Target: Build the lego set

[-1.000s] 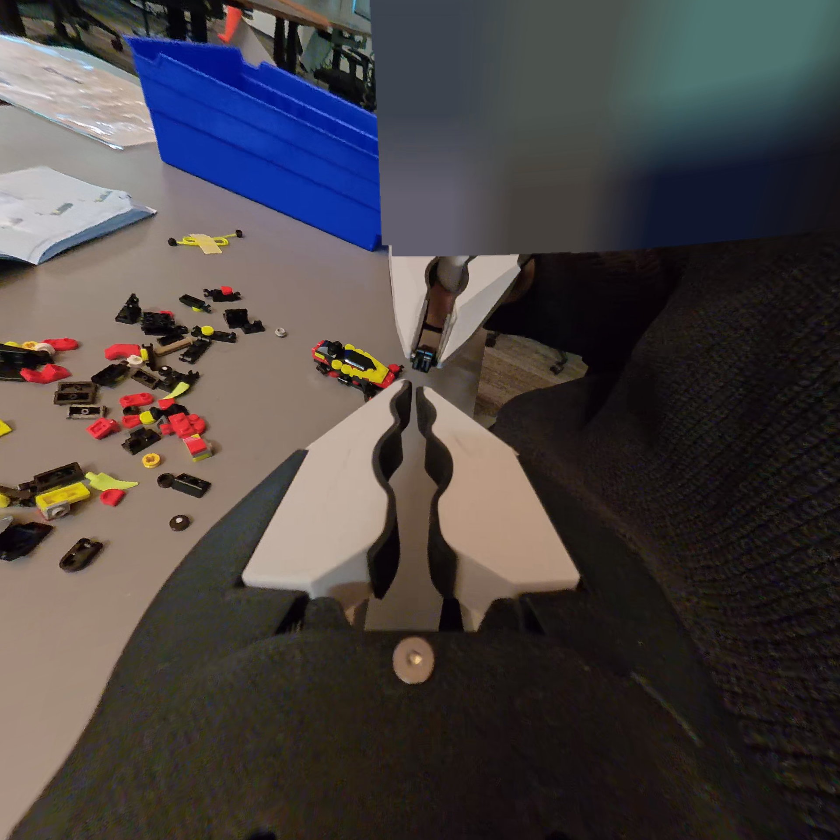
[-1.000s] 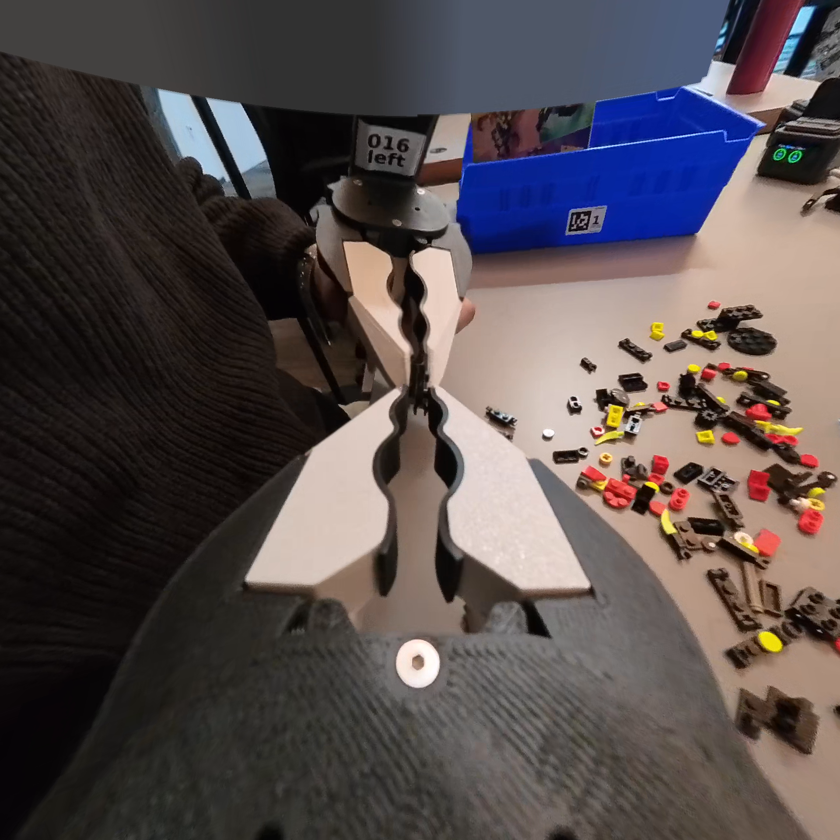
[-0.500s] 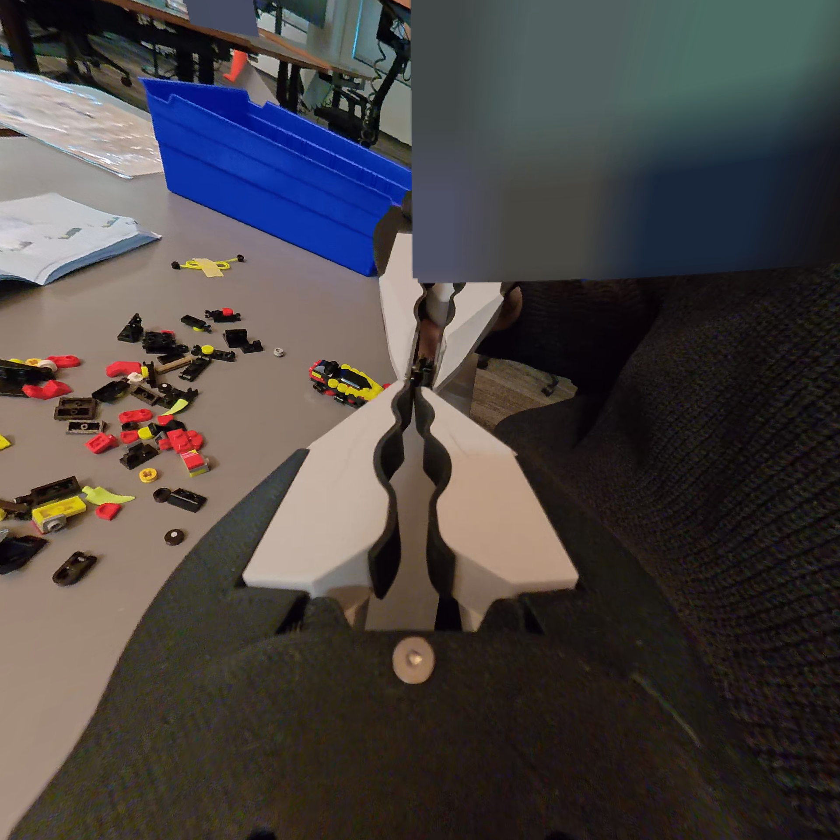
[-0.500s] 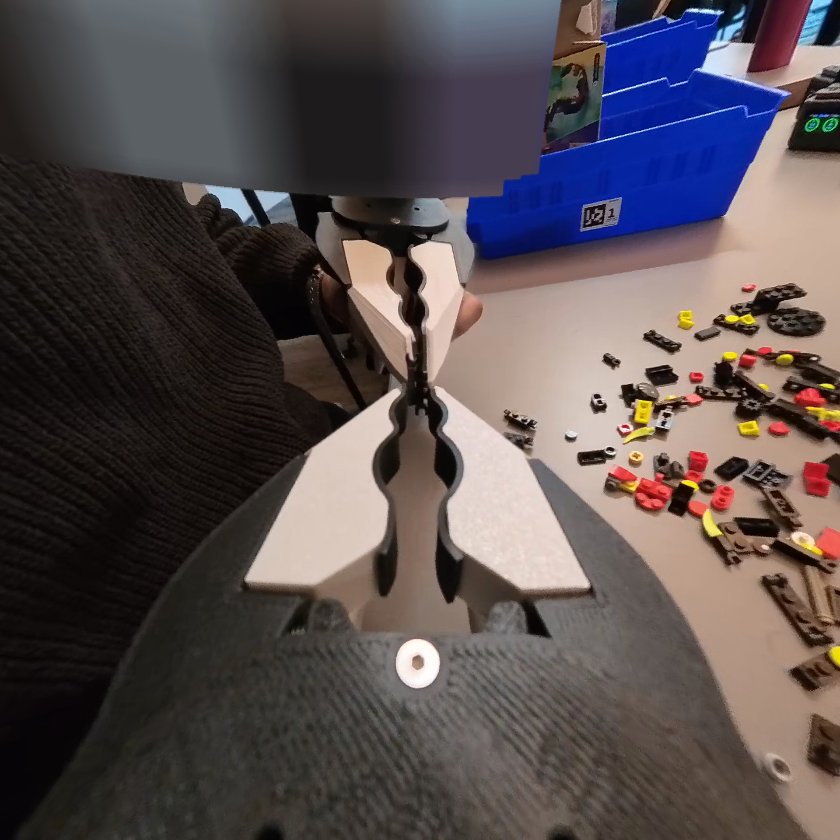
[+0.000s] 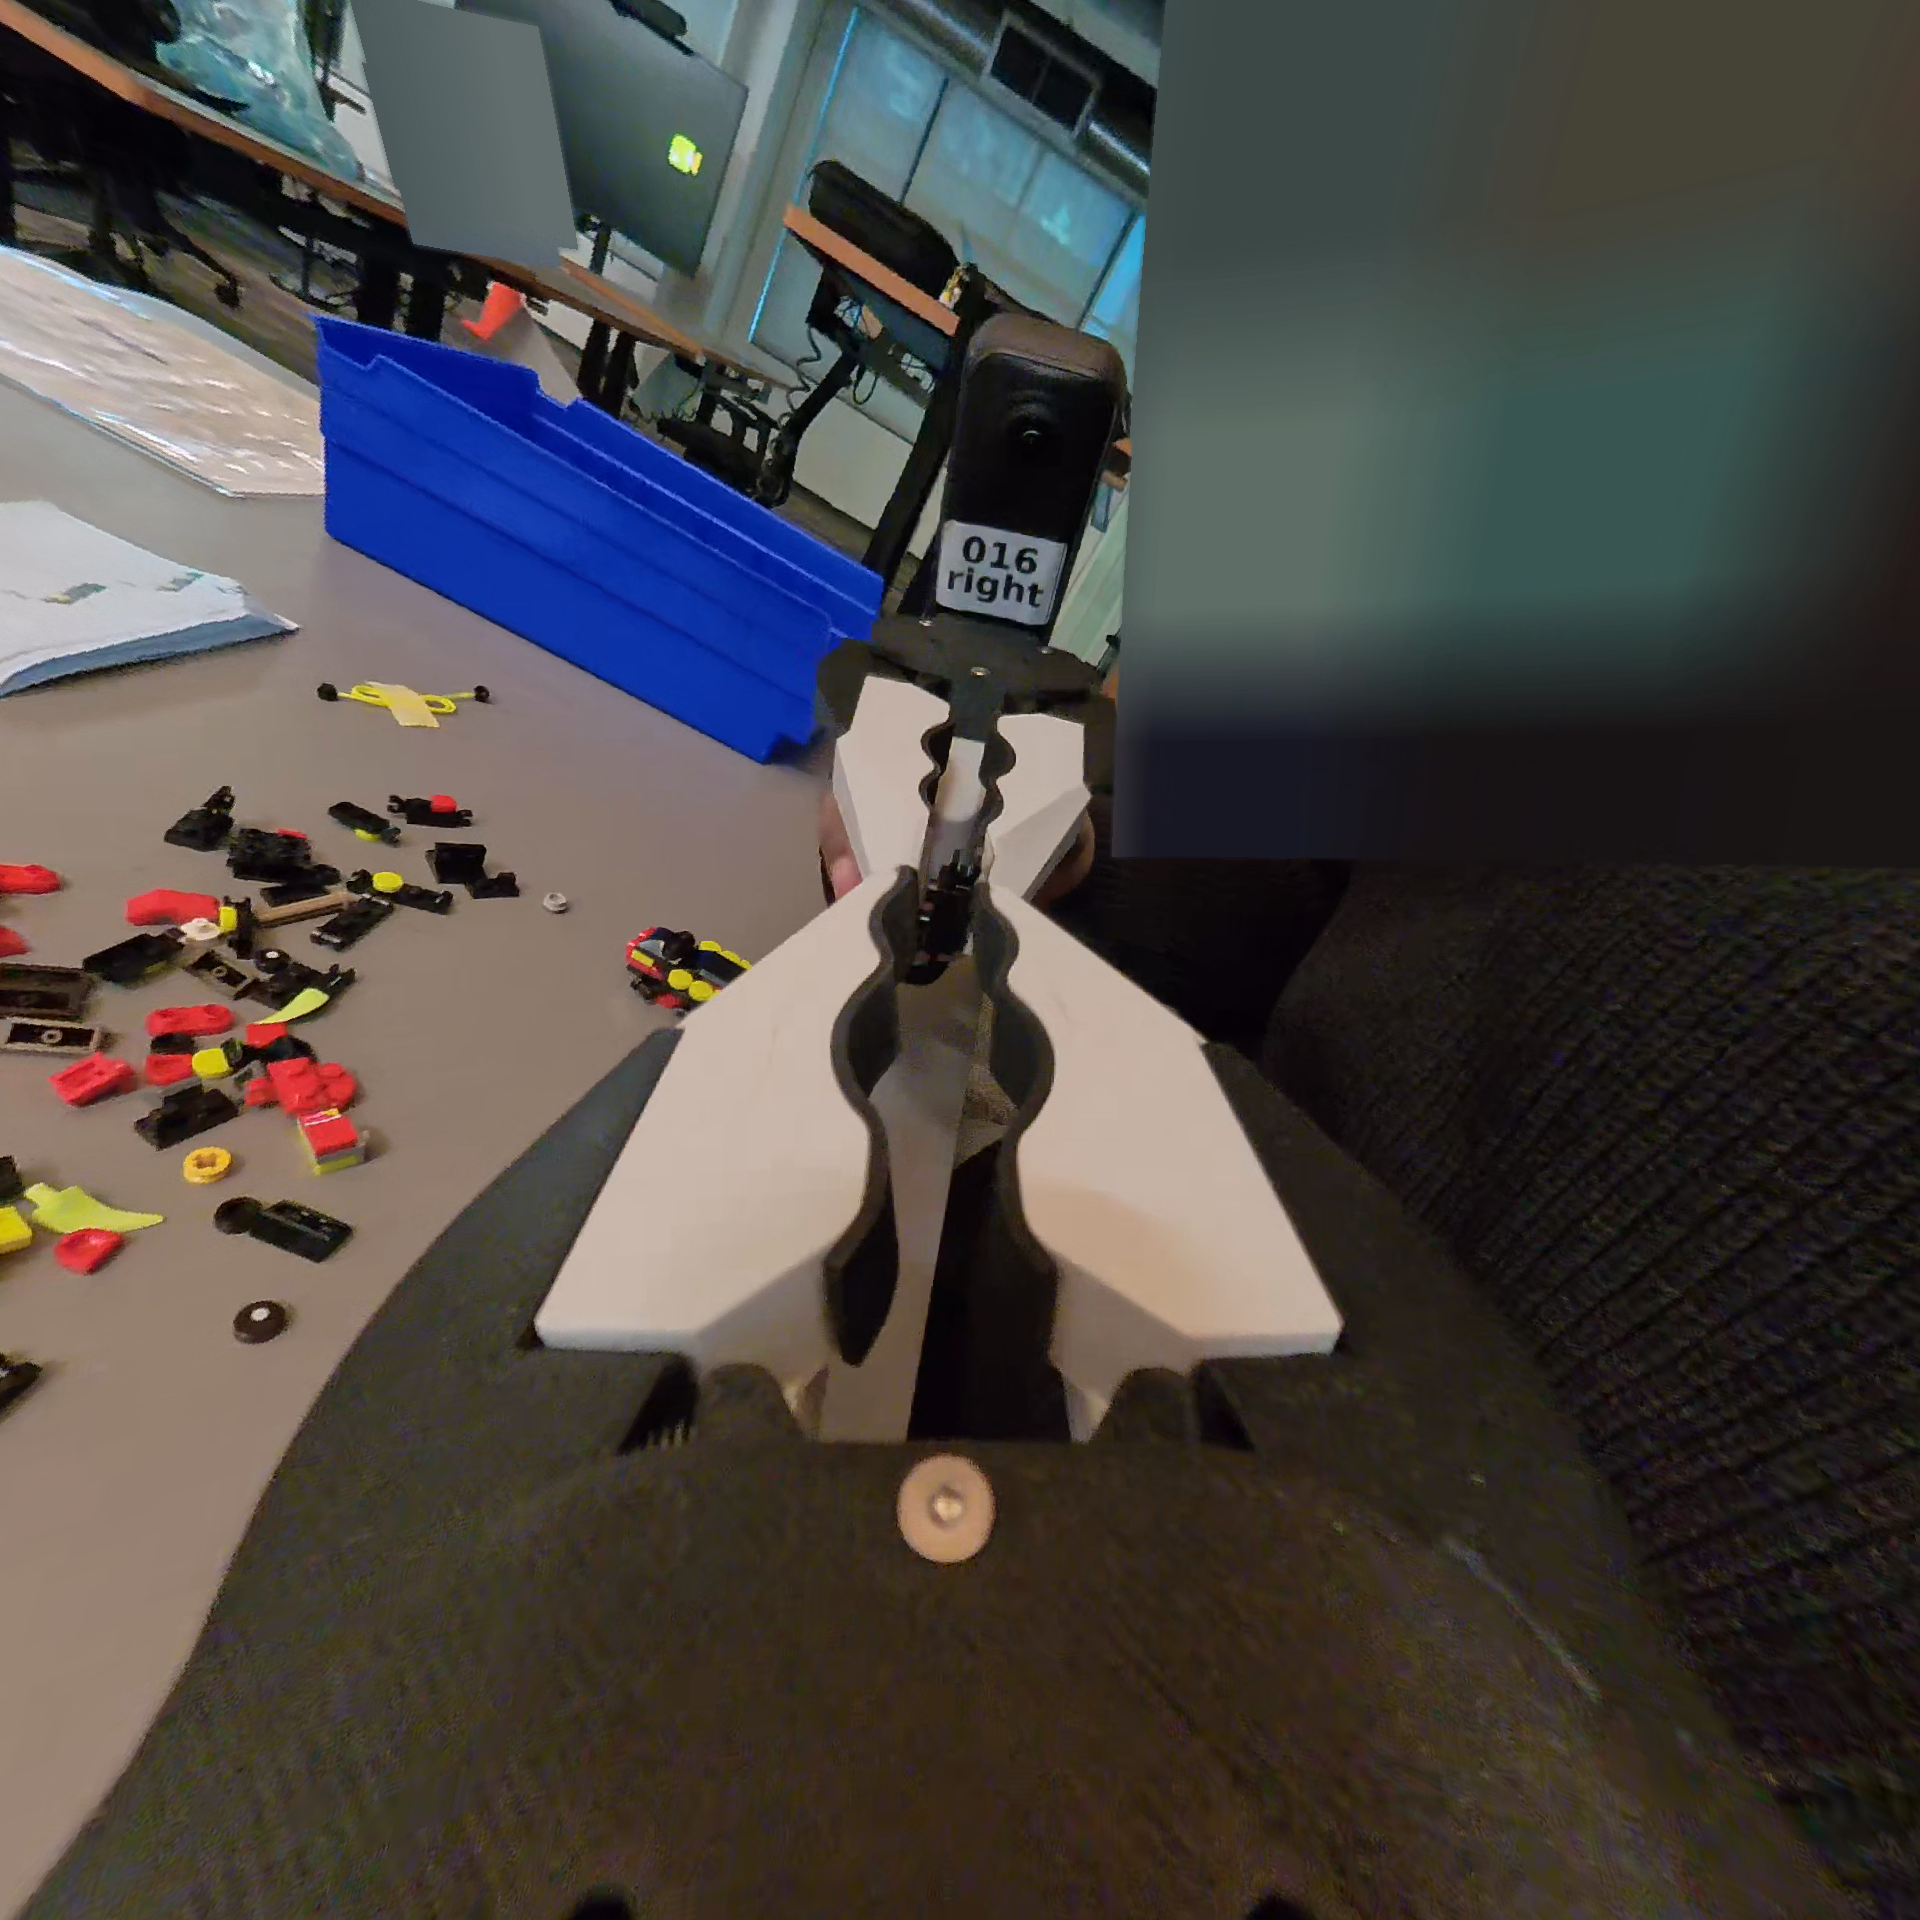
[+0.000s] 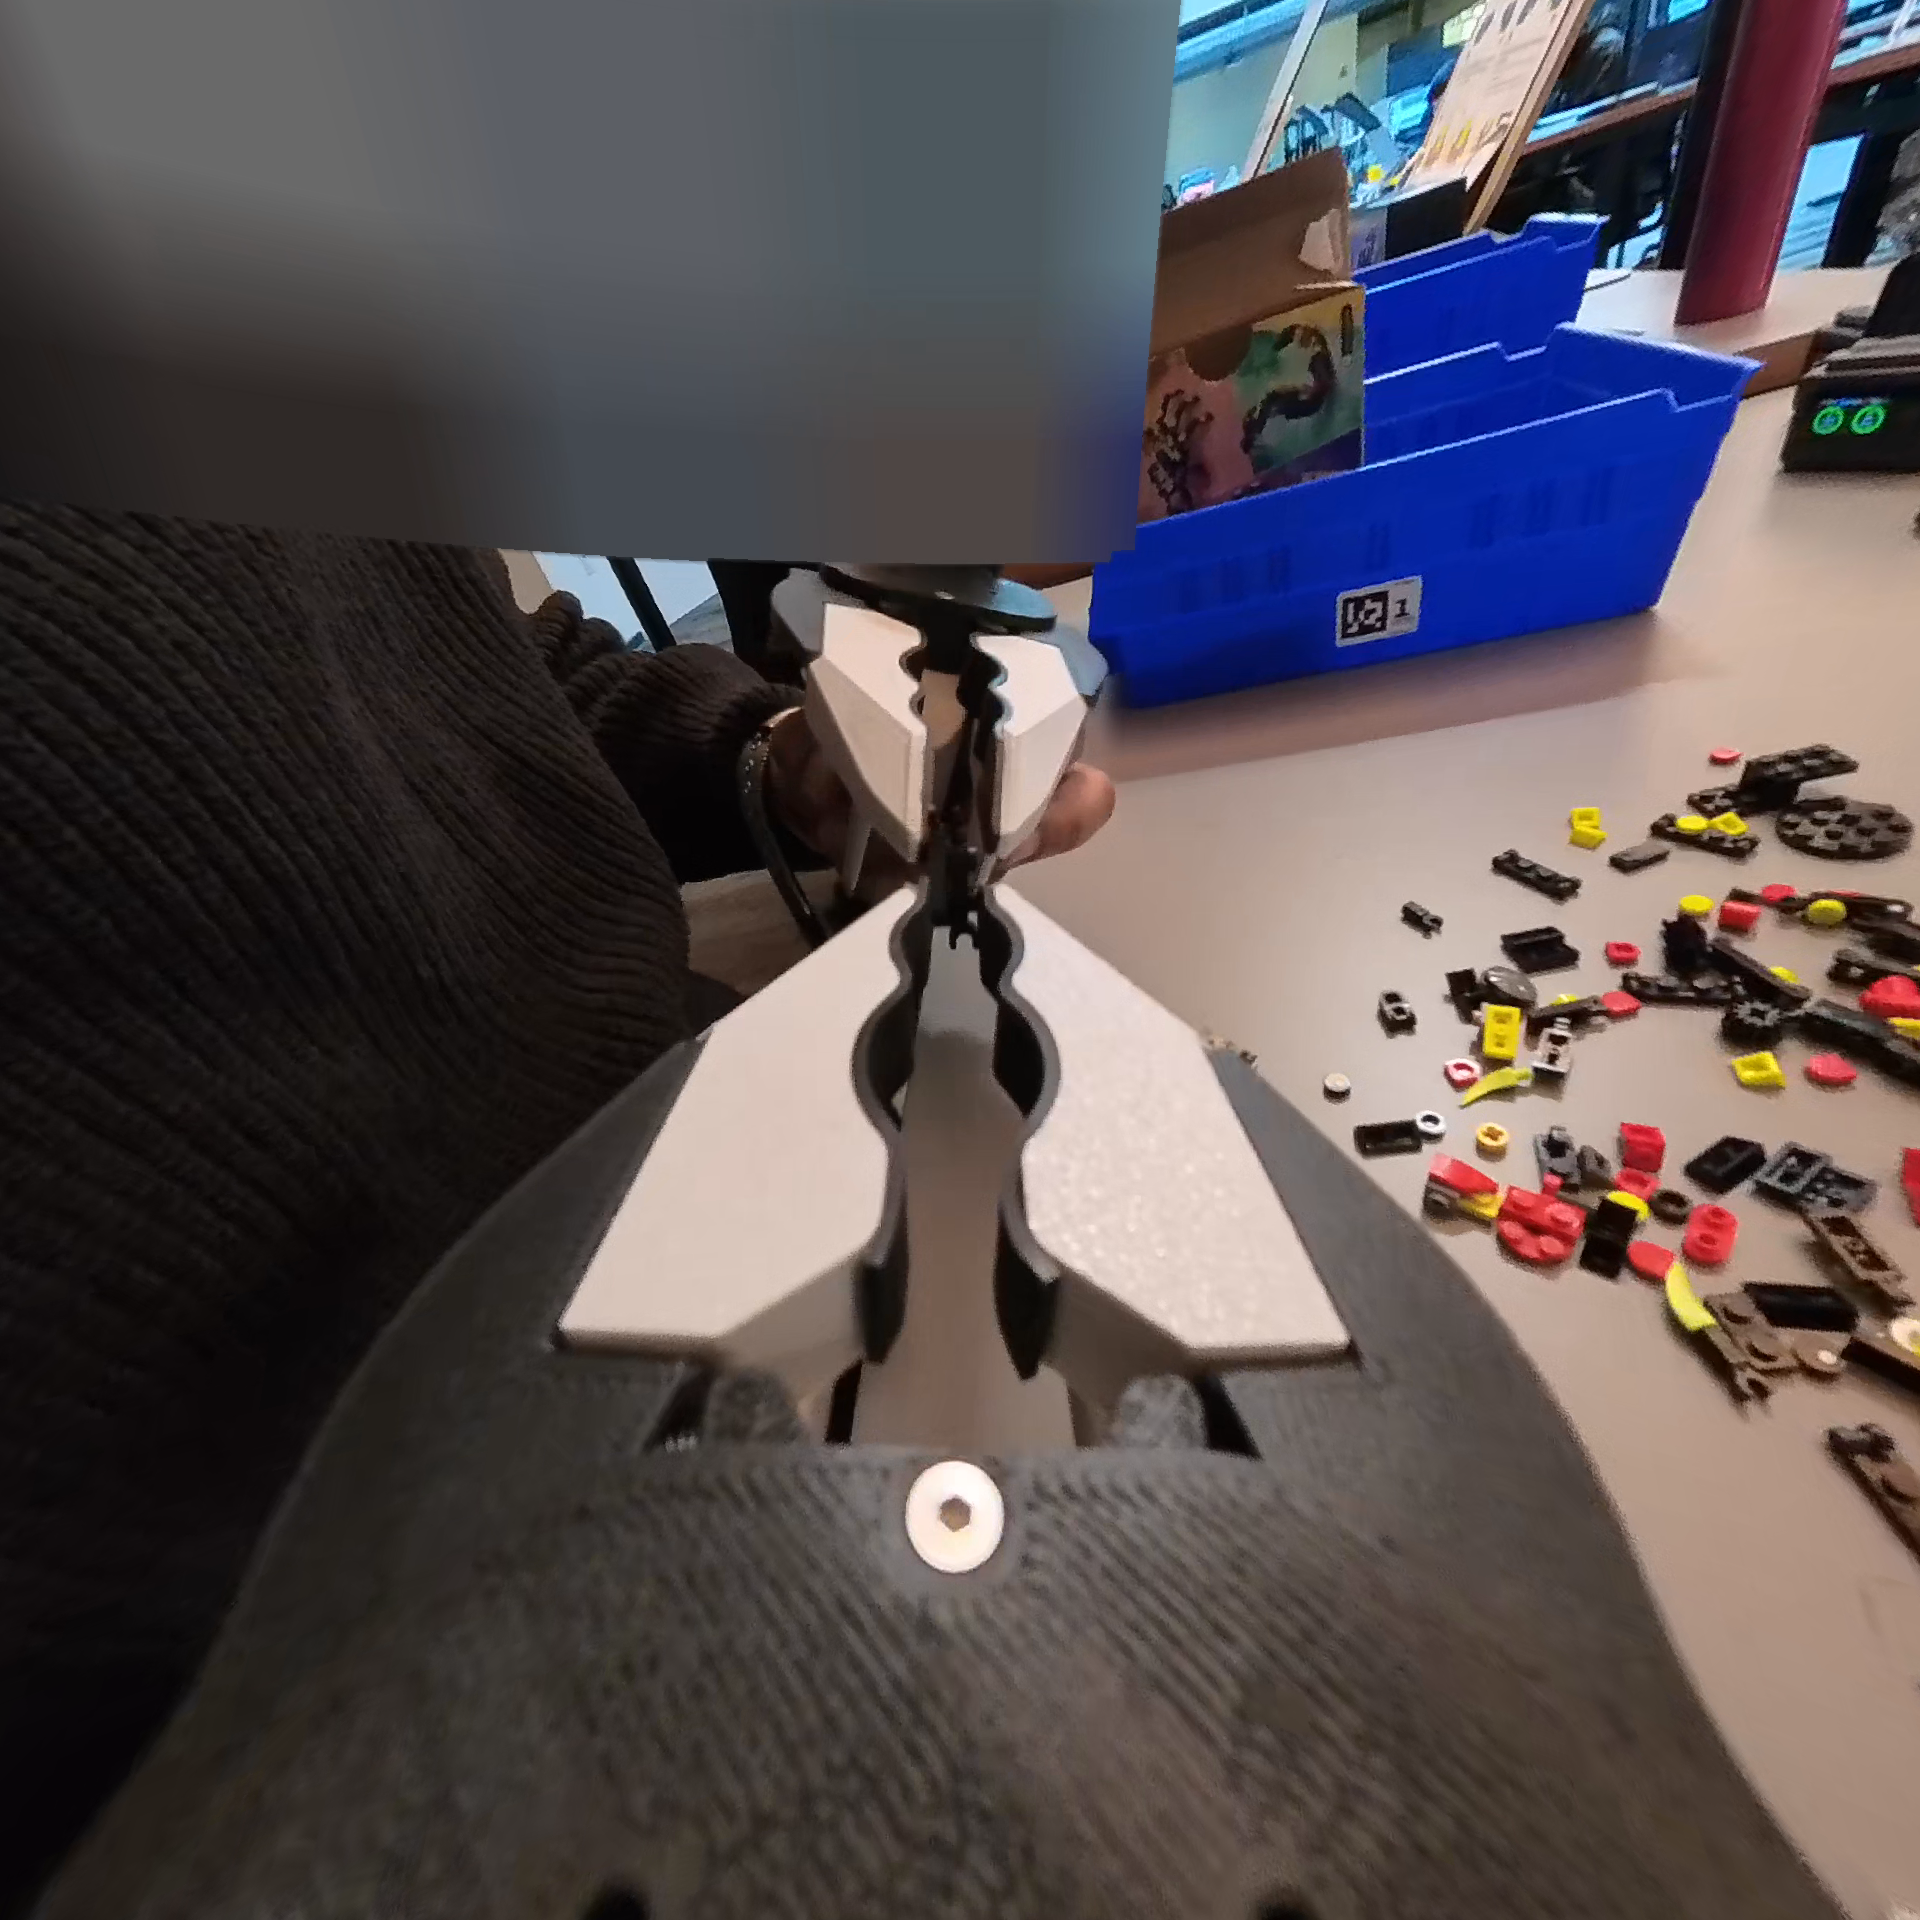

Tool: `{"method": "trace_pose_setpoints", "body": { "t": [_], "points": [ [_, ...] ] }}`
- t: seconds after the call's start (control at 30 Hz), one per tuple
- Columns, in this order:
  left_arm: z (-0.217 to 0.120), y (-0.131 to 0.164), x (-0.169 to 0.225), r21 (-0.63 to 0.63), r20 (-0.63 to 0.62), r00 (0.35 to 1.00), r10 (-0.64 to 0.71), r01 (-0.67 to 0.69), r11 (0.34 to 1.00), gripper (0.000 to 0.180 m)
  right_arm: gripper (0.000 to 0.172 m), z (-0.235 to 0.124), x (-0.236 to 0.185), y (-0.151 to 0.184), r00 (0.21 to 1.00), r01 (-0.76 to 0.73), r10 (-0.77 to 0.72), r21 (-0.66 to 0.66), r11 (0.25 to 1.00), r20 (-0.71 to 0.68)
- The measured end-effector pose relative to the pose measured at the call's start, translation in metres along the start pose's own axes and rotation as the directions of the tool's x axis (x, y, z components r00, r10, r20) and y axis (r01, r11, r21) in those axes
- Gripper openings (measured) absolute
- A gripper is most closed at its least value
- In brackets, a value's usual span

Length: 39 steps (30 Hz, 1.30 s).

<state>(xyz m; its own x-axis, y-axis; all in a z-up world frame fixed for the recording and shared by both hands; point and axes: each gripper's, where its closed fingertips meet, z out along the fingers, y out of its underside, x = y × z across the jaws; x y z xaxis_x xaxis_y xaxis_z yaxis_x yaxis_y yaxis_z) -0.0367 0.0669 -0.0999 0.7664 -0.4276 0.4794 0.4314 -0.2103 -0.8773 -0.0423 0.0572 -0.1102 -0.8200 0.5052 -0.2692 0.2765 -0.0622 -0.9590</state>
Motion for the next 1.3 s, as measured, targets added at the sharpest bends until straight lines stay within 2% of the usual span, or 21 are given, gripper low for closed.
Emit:
{"method": "trace_pose_setpoints", "body": {
  "t": [0.23,0.53,1.07,1.3],
  "points": [
    [0.0006,-0.0015,0.0049,0.01,-0.011,1.0,0.019,-0.019,1.0,0.006,0.006,0.001,-0.0033,-0.0063,1.0,0.007,-0.007,0.046,0.999,0.015],
    [-0.0009,-0.0012,0.0073,0.005,0.012,0.993,0.118,-0.118,0.993,0.005,0.006,0.0025,-0.0076,-0.0061,0.999,-0.009,0.006,0.05,0.999,0.045],
    [0.0009,-0.0001,0.0049,-0.033,0.039,0.991,0.128,-0.127,0.991,0.005,0.006,0.001,-0.0056,-0.0065,0.999,-0.001,-0.001,0.051,0.999,0.037],
    [0.0006,-0.0014,0.003,-0.011,0.048,0.991,0.126,-0.126,0.992,0.005,0.007,0.0008,-0.0022,-0.007,1.0,0.018,-0.018,0.048,0.999,0.007]
  ]
}}
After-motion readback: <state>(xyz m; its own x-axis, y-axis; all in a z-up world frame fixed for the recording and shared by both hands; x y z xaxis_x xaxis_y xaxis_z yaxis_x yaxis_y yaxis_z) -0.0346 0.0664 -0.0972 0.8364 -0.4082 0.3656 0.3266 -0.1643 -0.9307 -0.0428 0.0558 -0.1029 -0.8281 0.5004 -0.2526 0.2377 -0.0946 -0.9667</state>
